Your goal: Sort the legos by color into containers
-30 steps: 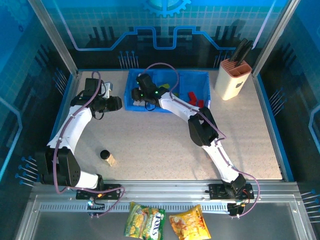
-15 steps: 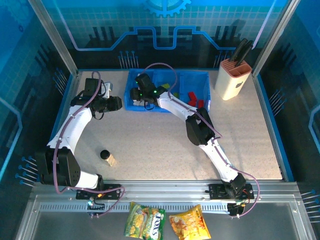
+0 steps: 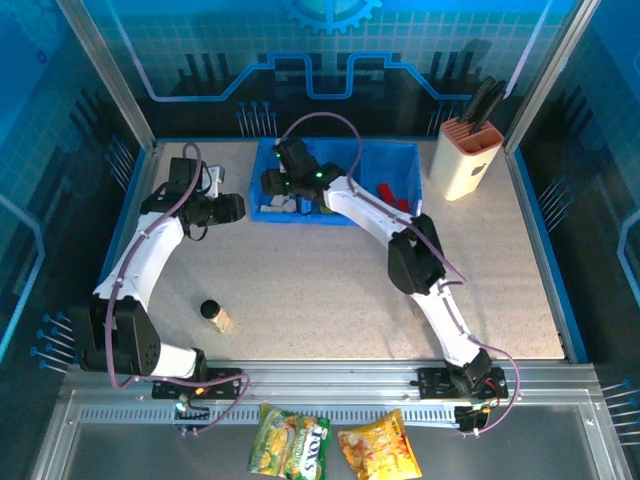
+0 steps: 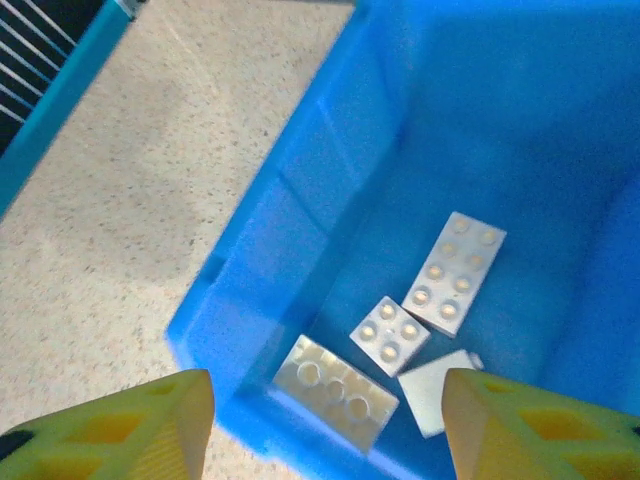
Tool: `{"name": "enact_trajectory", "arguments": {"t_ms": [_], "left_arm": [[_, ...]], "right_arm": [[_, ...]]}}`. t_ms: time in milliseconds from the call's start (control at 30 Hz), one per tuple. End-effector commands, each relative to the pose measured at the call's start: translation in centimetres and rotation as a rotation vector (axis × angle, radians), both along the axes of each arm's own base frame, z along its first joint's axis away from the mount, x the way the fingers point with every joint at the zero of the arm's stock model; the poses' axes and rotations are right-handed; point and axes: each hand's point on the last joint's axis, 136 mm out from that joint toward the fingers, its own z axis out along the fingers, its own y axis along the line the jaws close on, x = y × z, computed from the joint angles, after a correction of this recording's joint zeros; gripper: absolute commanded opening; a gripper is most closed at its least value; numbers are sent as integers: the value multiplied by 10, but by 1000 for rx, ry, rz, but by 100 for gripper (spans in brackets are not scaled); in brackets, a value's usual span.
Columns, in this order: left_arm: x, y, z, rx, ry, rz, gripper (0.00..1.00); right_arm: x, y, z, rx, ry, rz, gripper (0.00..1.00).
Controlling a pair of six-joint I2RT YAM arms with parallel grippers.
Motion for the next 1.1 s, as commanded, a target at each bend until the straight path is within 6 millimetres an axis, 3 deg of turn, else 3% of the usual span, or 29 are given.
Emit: {"name": "enact_trajectory", "arguments": {"t_ms": [0,233,267,400,467,667,900,1067], "left_arm": [[0,8,11,-3,-36,40,61],[1,11,23,-8,-57,76,77],[1,11,23,-9,-58,81,83],[3,12,25,-17,-57,100,95],[4,13,25,-21,-56,115,99],[7,21,15,-28,-50,193,99],[5,47,-18,101,-93,276,99],[3,77,-40,260,-145,358,99]], "right_arm": [[-17,-28,45,-43,-67,16,67],[-48,-103,49,-145,-56,-10,84],[-52,-114,47,-158,-50,-18,87],[-66,-174,39,-197,-20,-98,100],[-72,-206,35,-213,-12,-145,100],[-86,-302,25,-255,-3,-328,100],[-98,-421,-3,-341,3,-665,100],[-109,-477,-30,-317,15,-826,100]]}}
